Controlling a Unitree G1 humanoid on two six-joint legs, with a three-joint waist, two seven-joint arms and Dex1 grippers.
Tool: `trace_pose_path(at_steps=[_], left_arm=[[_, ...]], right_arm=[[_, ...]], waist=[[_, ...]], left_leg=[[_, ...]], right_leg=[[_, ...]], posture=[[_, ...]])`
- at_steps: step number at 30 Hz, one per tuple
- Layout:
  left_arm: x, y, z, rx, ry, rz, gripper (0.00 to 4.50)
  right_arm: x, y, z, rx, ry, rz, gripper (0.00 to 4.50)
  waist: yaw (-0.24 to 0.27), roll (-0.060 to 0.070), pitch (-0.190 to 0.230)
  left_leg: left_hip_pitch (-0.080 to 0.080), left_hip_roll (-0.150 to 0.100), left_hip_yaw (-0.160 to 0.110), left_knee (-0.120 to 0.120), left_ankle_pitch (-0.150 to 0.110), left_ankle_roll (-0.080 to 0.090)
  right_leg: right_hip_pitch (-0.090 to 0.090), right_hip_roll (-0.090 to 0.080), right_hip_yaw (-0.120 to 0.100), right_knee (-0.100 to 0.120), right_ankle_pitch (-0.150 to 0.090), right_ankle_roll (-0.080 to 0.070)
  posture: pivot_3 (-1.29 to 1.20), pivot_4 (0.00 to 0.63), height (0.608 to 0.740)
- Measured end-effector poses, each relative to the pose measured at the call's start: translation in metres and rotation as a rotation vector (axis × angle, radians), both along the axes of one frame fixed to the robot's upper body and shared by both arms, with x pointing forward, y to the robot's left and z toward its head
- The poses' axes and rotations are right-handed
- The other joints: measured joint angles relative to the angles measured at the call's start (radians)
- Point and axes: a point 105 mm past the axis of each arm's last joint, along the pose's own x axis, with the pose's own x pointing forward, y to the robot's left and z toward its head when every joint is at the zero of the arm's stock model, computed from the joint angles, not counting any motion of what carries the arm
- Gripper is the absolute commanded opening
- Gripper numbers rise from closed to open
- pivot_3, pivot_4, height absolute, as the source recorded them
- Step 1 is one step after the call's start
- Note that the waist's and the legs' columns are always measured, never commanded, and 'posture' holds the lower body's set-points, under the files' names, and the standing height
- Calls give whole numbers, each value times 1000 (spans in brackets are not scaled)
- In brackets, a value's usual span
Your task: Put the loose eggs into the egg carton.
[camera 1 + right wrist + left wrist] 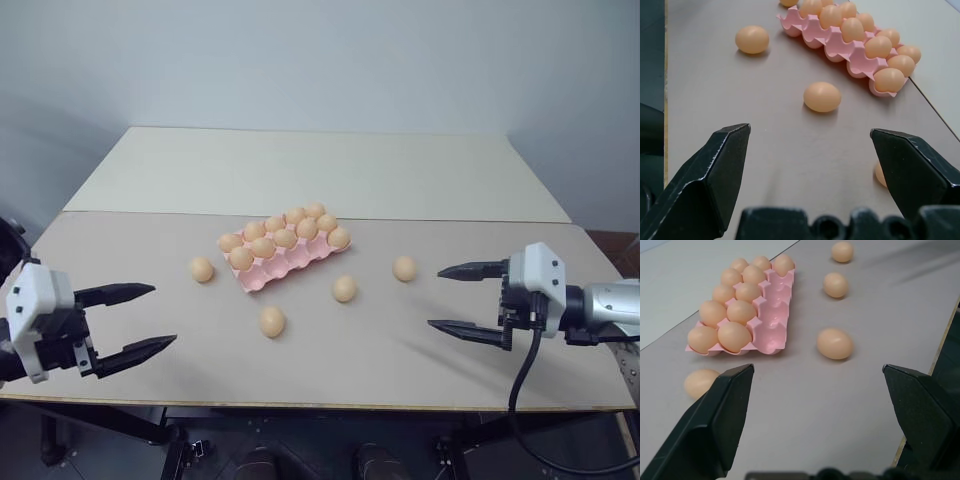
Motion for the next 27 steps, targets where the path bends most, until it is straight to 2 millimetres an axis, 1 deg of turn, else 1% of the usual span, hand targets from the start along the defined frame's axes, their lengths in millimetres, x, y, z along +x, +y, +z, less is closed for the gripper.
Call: trace_pose_path(at_steps=[13,22,24,27], left_arm=[[1,-1,1,-10,-15,2,4482],[5,-10,1,-16,-16,-53,4482],[7,-16,0,-20,-14,-86,4482],[13,-24,3,-26,-34,-132,4482]], right_arm=[[-4,0,-6,-3,19,1,4500],[-3,-1,-4,-11,12,-5,4500],[0,-2,-2,-18,1,-15,4500],[12,-3,4,-45,-49,-59,4500]], waist=[[0,0,0],[0,0,0],[0,0,0],[0,0,0]], left_leg=[[0,0,0,0,0,0],[0,0,0,0,0,0],[0,0,0,0,0,0],[1,0,0,0,0,0]], right_leg=[[0,0,0,0,0,0],[0,0,0,0,0,0],[0,0,0,0,0,0],[0,0,0,0,0,0]], posture=[[0,150,740],[0,150,740],[0,150,740],[0,150,740]])
